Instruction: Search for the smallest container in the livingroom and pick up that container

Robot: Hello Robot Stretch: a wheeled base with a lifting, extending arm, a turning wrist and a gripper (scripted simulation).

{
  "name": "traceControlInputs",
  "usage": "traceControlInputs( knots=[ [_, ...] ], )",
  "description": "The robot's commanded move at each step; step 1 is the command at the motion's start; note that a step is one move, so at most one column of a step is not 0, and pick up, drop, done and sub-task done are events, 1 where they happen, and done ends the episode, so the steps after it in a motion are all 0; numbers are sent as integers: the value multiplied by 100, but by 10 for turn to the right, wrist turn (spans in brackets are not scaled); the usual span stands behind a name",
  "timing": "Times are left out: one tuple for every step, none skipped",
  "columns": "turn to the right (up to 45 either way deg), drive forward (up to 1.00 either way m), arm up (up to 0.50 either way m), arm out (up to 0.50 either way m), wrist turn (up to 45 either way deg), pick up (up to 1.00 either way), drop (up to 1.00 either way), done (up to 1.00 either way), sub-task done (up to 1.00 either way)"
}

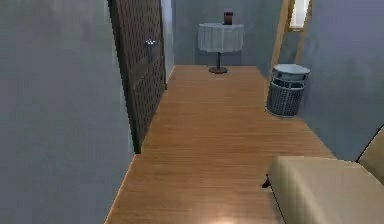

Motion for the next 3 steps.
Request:
traceControlInputs(
  knots=[
    [0, 100, 0, 0, 0, 0, 0, 0, 0],
    [0, 100, 0, 0, 0, 0, 0, 0, 0],
    [30, 0, 0, 0, 0, 0, 0, 0, 0]
  ],
)
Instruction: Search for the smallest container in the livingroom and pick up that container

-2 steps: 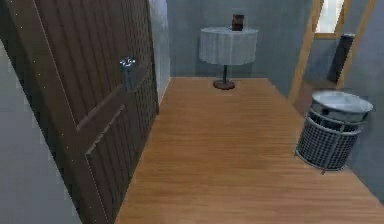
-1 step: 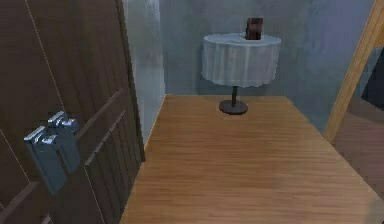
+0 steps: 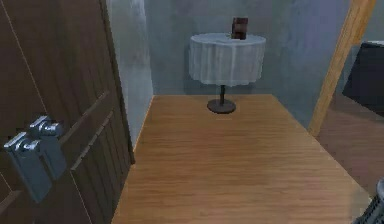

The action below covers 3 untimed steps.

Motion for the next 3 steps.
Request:
traceControlInputs(
  knots=[
    [0, 100, 0, 0, 0, 0, 0, 0, 0],
    [0, 80, 0, 0, 0, 0, 0, 0, 0],
    [-450, 0, 0, 0, 0, 0, 0, 0, 0]
  ],
)
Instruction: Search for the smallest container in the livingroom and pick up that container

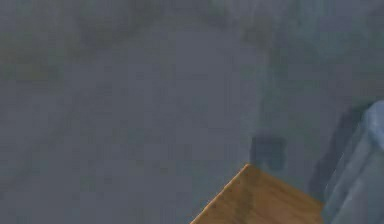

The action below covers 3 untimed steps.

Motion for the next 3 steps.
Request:
traceControlInputs(
  knots=[
    [-180, 0, 0, 0, 0, 0, 0, 0, 0],
    [-30, 0, 0, 0, 0, 0, 0, 0, 0],
    [450, 0, 0, 0, 0, 0, 0, 0, 0]
  ],
)
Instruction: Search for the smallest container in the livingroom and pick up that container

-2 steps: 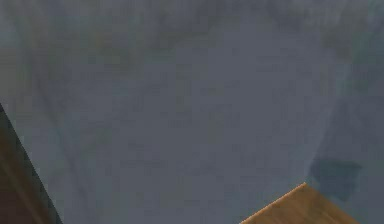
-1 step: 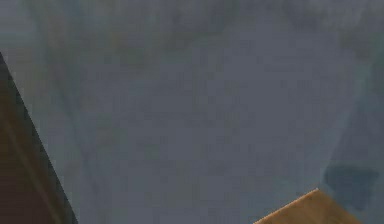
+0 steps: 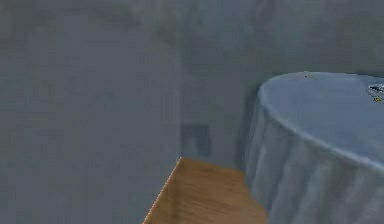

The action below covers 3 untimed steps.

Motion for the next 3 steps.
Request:
traceControlInputs(
  knots=[
    [450, 0, 0, 0, 0, 0, 0, 0, 0],
    [330, 0, 0, 0, 0, 0, 0, 0, 0],
    [0, 60, 0, 0, 0, 0, 0, 0, 0]
  ],
)
